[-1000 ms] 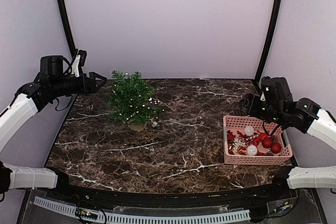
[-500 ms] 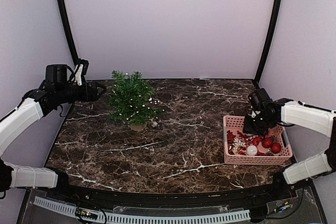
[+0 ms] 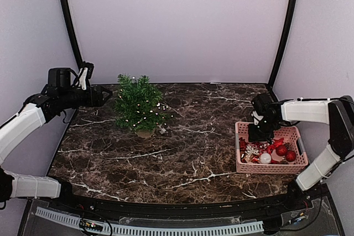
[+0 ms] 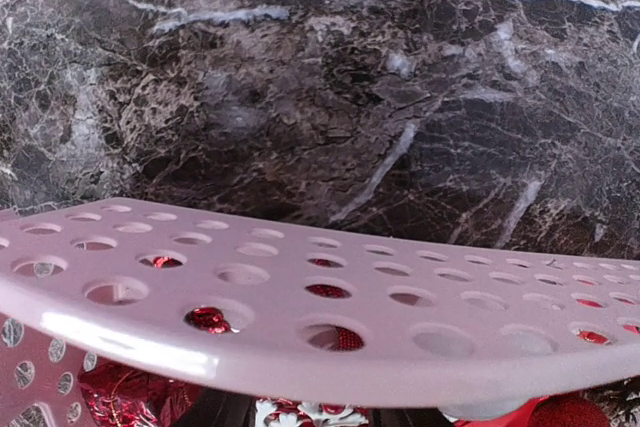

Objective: Decorate the small christmas tree

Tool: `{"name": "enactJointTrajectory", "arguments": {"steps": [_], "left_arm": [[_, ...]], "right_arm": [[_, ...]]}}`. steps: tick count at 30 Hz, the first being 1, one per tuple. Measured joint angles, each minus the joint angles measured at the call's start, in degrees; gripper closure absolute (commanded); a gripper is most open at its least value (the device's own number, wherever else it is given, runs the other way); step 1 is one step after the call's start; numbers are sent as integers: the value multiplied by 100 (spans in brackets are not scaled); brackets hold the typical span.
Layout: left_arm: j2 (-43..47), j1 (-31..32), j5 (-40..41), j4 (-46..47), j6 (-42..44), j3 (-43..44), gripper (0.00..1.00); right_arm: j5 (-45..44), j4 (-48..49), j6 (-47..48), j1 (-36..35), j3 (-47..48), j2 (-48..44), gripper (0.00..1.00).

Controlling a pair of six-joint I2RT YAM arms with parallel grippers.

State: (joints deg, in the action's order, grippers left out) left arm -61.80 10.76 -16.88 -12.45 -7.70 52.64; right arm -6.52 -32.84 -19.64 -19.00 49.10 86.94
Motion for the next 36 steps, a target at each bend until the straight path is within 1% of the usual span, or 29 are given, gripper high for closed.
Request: {"name": "enactJointTrajectory", "arguments": {"steps": [5, 8, 10, 12, 18, 24, 27, 32, 34, 36], "left_arm": [[0, 0, -181, 46, -2, -20, 15], [0, 0, -273, 61, -2, -20, 15], [0, 0, -315, 72, 0, -20, 15], [0, 0, -345, 85, -2, -20, 15], [0, 0, -374, 87, 0, -22, 15], [0, 0, -439, 127, 0, -31, 15], [0, 0, -516, 153, -2, -31, 15], [0, 0, -627, 262, -44, -33, 15], [0, 0, -647, 304, -68, -33, 15], [0, 0, -654, 341, -92, -33, 15]], "right_arm": [[7, 59, 179, 0, 0, 140, 72], [2, 109, 245, 0, 0, 210, 83], [-22, 127, 254, 0, 0, 245, 93], [-79, 142, 282, 0, 0, 254, 99], [-321, 114, 221, 2, 2, 44, 100], [-699, -13, 114, 4, 109, -1169, 100], [-715, -9, 90, 4, 243, -1759, 100], [-138, 295, -57, -85, 380, -2544, 100], [59, 570, -170, -299, 404, -2684, 100], [291, 979, -284, -708, 474, -2647, 100]]}}
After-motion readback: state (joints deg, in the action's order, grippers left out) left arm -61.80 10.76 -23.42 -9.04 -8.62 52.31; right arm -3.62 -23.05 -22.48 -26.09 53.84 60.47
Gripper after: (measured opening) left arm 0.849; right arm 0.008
